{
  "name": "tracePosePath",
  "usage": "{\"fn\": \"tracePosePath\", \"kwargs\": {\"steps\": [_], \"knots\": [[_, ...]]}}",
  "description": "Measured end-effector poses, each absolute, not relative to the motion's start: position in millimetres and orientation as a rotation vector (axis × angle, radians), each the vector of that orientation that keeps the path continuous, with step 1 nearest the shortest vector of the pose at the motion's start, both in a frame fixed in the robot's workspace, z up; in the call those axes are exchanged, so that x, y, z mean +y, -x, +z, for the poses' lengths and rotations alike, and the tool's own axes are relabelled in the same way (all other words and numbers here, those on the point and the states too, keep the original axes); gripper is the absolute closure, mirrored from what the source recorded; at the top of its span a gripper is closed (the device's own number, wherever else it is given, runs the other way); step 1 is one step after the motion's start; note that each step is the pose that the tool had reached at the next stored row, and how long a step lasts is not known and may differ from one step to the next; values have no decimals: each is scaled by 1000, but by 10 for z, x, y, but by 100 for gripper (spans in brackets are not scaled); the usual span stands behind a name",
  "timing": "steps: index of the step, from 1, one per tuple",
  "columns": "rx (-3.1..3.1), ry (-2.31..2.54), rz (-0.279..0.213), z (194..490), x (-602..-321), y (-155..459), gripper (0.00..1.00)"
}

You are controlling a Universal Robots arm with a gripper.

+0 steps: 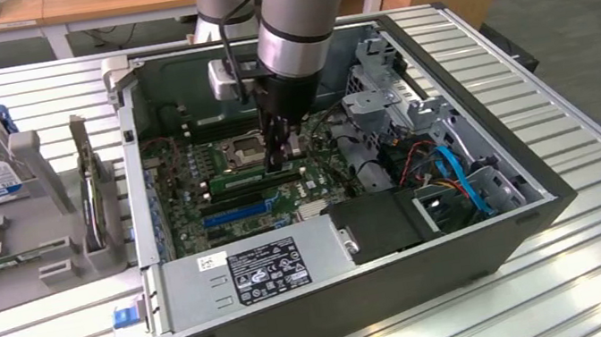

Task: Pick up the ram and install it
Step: 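Insert the ram into the slot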

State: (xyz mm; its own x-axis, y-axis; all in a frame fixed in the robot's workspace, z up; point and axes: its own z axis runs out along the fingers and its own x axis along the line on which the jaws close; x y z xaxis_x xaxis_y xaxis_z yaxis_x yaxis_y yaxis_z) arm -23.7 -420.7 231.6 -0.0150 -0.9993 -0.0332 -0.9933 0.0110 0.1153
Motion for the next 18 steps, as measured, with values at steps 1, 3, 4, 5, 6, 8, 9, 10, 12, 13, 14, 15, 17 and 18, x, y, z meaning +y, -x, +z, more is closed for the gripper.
{"fn": "tracePosePath", "kwargs": {"steps": [1, 3, 4, 5, 6, 8, 9, 10, 12, 13, 14, 15, 17, 18], "knots": [[-2192, -2163, -163, 2316, -4207, 237, 89], [-2192, -2164, -163, 2314, -4207, 241, 89], [-2192, -2164, -163, 2313, -4207, 241, 89], [-2192, -2164, -163, 2312, -4206, 241, 89], [-2192, -2164, -163, 2311, -4204, 241, 89], [-2192, -2164, -163, 2310, -4202, 241, 89], [-2192, -2164, -163, 2310, -4201, 241, 89], [-2192, -2164, -163, 2310, -4201, 241, 89], [-2192, -2164, -163, 2311, -4200, 242, 89], [-2192, -2164, -163, 2310, -4200, 242, 89], [-2192, -2164, -163, 2310, -4200, 241, 89], [-2192, -2164, -163, 2307, -4200, 241, 89], [-2192, -2164, -162, 2294, -4200, 241, 89], [-2192, -2164, -162, 2289, -4200, 242, 89]]}}
